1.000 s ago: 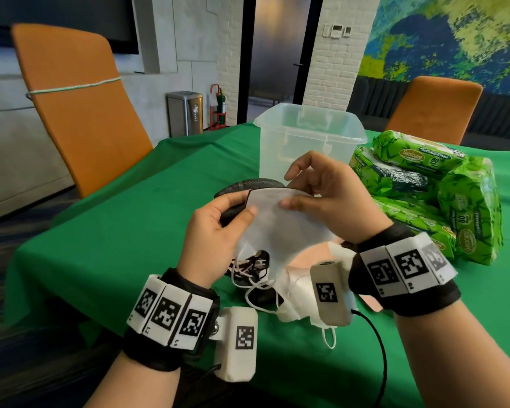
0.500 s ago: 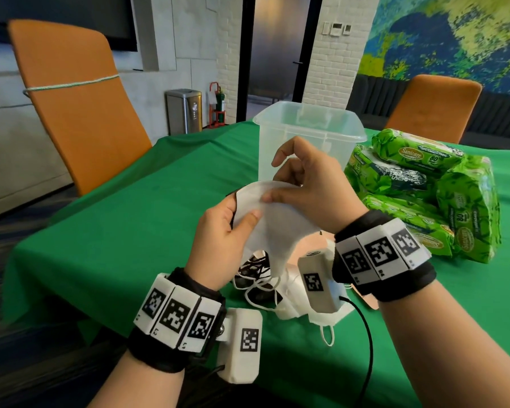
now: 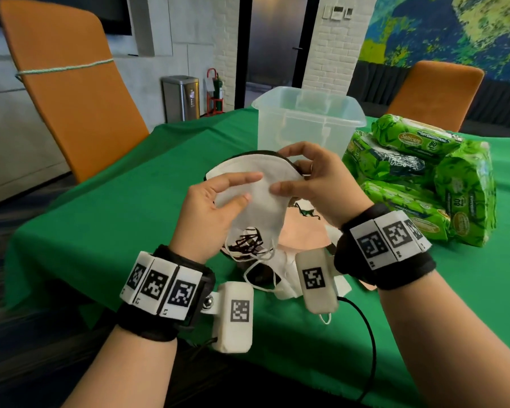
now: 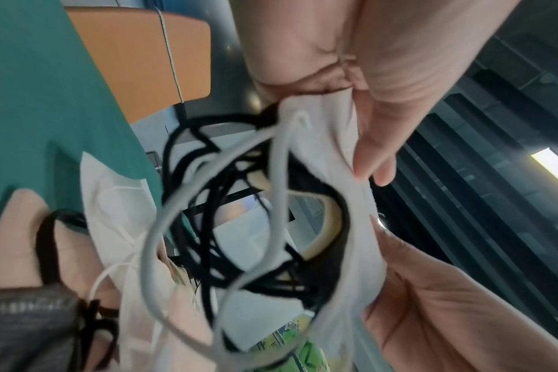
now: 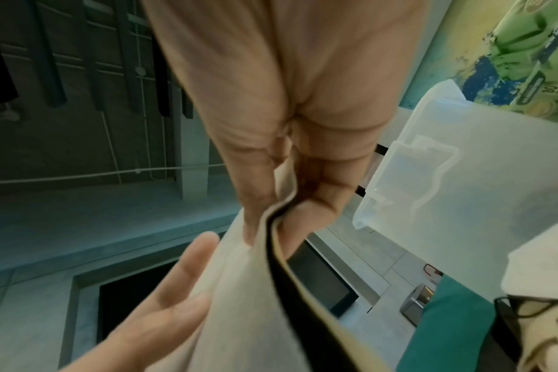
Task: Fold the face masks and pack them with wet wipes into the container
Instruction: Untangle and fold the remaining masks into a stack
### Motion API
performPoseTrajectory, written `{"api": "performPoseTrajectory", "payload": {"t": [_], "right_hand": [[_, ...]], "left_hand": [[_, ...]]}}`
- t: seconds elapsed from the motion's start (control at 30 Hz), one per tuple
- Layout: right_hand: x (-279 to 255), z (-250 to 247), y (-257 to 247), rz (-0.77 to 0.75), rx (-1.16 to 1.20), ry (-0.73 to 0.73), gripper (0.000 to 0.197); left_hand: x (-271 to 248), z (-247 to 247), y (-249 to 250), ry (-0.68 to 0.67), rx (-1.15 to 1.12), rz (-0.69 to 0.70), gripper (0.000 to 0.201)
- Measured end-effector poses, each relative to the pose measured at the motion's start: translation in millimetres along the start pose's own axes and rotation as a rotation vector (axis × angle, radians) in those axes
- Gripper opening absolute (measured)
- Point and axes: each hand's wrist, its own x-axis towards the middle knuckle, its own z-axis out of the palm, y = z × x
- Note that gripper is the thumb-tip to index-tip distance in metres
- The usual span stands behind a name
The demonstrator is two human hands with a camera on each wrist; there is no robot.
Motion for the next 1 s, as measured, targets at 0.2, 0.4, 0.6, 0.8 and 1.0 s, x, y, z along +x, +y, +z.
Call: {"api": "performPoseTrajectory", "payload": {"t": [0.2, 0.4, 0.6, 0.8, 1.0], "right_hand": [[-15, 2, 15, 0.024, -0.278, 0.024, 0.027], [-27, 2, 34, 0.219, -0.960, -0.253, 0.054], [-16, 12, 41, 0.357, -1.130, -0.533, 0.082], [-5, 21, 46, 0.367, -1.192, -0.550, 0.066], [7, 19, 45, 0.307, -1.285, -0.405, 0.034]], "left_hand": [[-5, -13, -4, 0.133, -0.001, -0.076, 0.035], [-10, -25, -7, 0.221, 0.045, -0.094, 0.034], [-11, -24, -2, 0.243, 0.071, -0.103, 0.034], [-11, -24, 2, 0.217, 0.074, -0.109, 0.035], [-9, -25, 1, 0.192, 0.073, -0.107, 0.034]]}}
